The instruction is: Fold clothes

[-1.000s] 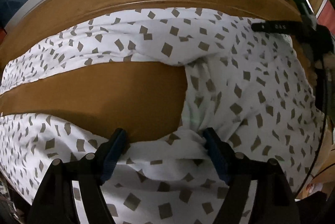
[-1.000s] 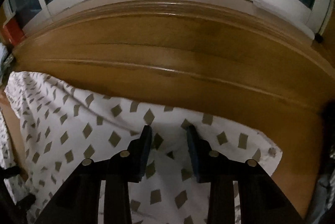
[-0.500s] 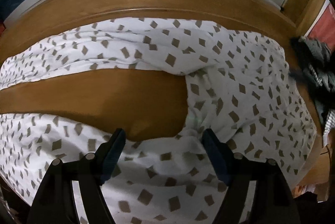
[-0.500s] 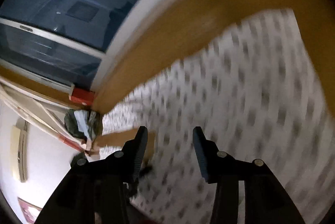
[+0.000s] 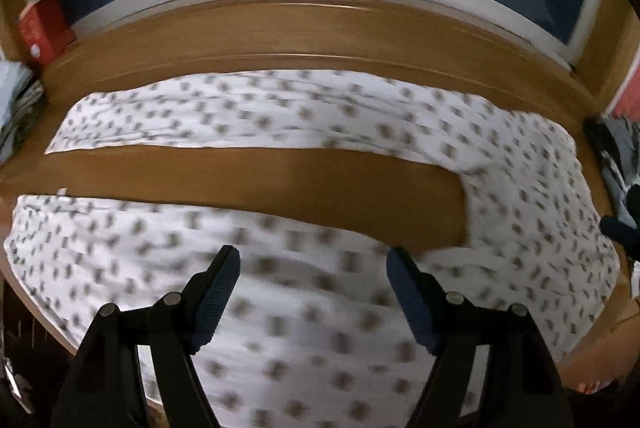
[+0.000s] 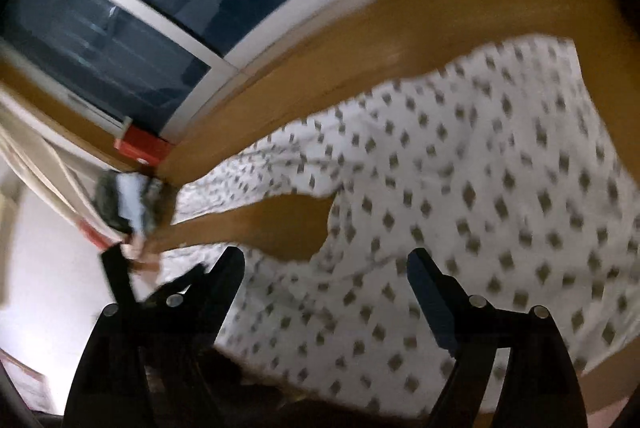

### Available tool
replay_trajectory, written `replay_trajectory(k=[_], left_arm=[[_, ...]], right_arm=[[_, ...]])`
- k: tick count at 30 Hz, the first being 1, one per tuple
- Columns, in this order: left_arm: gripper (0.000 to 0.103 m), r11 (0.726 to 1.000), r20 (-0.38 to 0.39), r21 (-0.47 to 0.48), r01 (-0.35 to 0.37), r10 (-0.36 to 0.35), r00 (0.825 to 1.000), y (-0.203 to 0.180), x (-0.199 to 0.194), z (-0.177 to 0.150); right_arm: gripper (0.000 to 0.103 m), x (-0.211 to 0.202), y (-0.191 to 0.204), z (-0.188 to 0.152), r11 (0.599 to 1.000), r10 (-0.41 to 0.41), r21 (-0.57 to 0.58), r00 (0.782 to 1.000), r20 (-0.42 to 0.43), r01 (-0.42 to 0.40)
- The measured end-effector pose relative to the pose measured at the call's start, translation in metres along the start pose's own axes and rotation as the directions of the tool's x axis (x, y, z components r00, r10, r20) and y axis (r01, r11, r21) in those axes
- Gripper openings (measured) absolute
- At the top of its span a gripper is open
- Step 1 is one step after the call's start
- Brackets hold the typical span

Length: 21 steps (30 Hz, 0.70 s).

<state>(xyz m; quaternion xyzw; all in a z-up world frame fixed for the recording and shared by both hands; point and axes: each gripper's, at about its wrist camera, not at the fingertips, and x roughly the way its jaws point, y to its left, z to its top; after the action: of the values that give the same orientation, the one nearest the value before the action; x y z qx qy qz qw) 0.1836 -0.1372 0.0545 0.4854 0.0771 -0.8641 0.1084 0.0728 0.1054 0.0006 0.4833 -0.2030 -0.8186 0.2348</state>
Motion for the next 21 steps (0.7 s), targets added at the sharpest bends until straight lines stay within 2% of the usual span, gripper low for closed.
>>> replay_trajectory(k=[3,4,5,6,7,9,11,14,18,21], left_arm=[[0.074,1.000,-0.003,-0.017,0.003,-0.004,1.000,0.035,0.003,0.007],[0.074,1.000,-0.005,-0.014,0.007,-0.007,1.000,0.044,0.005,0.010],[0.074,1.000,-0.010,0.000,0.010,-0.010,1.000,0.052,0.007,0.013],[0.074,1.000,-0.016,0.015,0.013,-0.013,1.000,0.060,0.010,0.016],[0.074,0.999,-0.023,0.032,0.020,-0.019,1.000,0.068,0.013,0.019],[0.074,0.995,-0.041,0.088,0.053,-0.050,0.998,0.080,0.022,0.028],[0.074,0.985,-0.048,0.159,0.070,-0.063,0.997,0.090,0.029,0.039],[0.074,0.970,-0.035,0.231,0.076,-0.069,0.997,0.106,0.036,0.055],[0.074,0.960,-0.027,0.270,0.070,-0.065,0.998,0.139,0.046,0.081],[0.074,0.957,-0.021,0.284,0.058,-0.055,0.998,0.164,0.055,0.098]], right_arm=[[0.083,-0.014,0.035,-0.005,0.983,-0.073,-0.159,0.989,0.125,0.093],[0.088,-0.016,0.049,-0.009,0.967,-0.095,-0.216,0.980,0.174,0.132],[0.100,-0.009,0.059,-0.011,0.961,-0.112,-0.231,0.978,0.174,0.151],[0.103,-0.002,0.068,-0.013,0.955,-0.129,-0.245,0.976,0.174,0.170],[0.103,0.006,0.076,-0.015,0.950,-0.144,-0.252,0.975,0.169,0.184],[0.100,0.040,0.075,-0.014,0.975,-0.144,-0.157,0.986,0.085,0.156],[0.085,0.065,0.080,-0.019,0.979,-0.164,-0.113,0.985,0.060,0.170],[0.085,0.093,0.113,-0.024,0.958,-0.166,-0.225,0.984,0.069,0.178],[0.084,0.147,0.155,-0.013,0.910,-0.151,-0.388,0.988,0.013,0.144],[0.075,0.182,0.163,0.004,0.893,-0.169,-0.429,0.985,-0.039,0.136]])
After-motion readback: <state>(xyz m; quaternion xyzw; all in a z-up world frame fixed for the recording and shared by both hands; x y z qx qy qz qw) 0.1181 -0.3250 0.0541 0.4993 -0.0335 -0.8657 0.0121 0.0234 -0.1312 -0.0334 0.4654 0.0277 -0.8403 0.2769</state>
